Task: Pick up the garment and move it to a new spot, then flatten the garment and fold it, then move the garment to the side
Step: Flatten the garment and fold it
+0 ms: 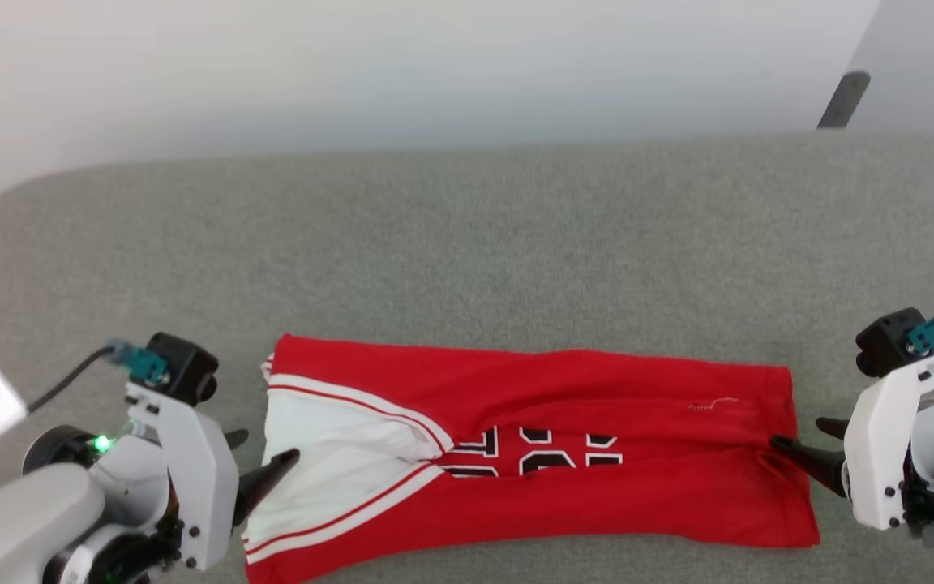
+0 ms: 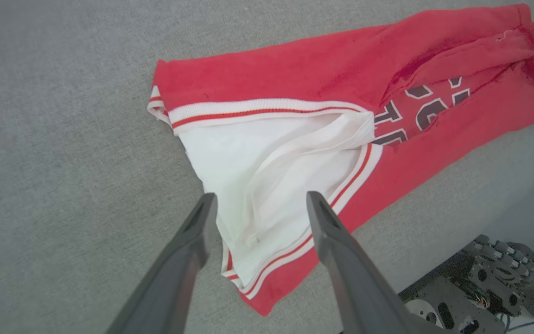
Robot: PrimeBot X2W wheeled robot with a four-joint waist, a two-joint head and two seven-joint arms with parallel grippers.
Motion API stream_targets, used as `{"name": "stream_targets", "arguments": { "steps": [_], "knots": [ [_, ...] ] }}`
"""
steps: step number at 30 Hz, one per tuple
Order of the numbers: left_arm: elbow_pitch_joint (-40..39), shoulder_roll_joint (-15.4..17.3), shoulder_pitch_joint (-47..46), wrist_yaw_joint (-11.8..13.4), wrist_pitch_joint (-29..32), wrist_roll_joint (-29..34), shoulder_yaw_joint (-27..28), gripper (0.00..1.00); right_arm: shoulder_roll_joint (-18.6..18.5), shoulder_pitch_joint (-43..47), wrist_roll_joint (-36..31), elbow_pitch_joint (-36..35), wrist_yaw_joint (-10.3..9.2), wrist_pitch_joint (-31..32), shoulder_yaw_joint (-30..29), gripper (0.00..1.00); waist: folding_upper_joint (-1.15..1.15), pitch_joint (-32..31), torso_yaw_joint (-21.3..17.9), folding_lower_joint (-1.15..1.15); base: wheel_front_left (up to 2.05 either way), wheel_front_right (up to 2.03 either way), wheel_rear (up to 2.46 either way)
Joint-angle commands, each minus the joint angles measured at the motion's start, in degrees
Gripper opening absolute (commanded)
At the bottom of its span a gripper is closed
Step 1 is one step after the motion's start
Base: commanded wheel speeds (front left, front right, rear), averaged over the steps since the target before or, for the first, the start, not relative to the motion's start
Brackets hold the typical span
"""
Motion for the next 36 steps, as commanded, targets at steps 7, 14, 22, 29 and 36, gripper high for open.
{"name": "stream_targets", "arguments": {
  "steps": [7, 14, 22, 29, 36],
  "knots": [
    [-0.58, -0.13, 5.49, 2.25, -13.67, 3.99, 1.50, 1.00, 2.31, 5.51, -1.75, -1.72, -0.04, -4.00, -5.18, 1.00, 0.00, -5.76, 1.15, 0.00, 0.00, 0.00, 0.00],
    [0.00, -1.19, 11.13, 7.29, -29.24, 5.91, 4.70, 1.00, 5.02, 9.94, -3.95, -0.93, -0.04, -7.00, -11.16, 1.00, 0.00, -7.74, 2.04, 0.00, 0.00, 0.00, 0.00],
    [-0.54, -4.70, 18.30, 12.33, -34.47, 10.68, 12.89, 1.00, 5.55, 12.50, -6.32, 0.64, -0.04, -5.00, -15.81, 1.00, 0.00, -8.50, 4.25, 0.00, 0.00, 0.00, 0.00],
    [-0.73, -12.42, 31.02, 13.36, -34.41, 20.74, 28.61, 1.00, 6.09, 13.45, -8.00, 2.78, -0.04, -2.59, -19.01, 1.00, 0.00, -8.49, 6.47, 0.00, 0.00, 0.00, 0.00],
    [-0.19, -19.48, 40.86, 9.87, -34.39, 28.89, 39.82, 1.00, 5.67, 11.69, -8.92, 6.91, -0.04, 1.09, -20.31, 1.00, 0.00, -7.69, 8.92, 0.00, 0.00, 0.00, 0.00]
  ]
}}
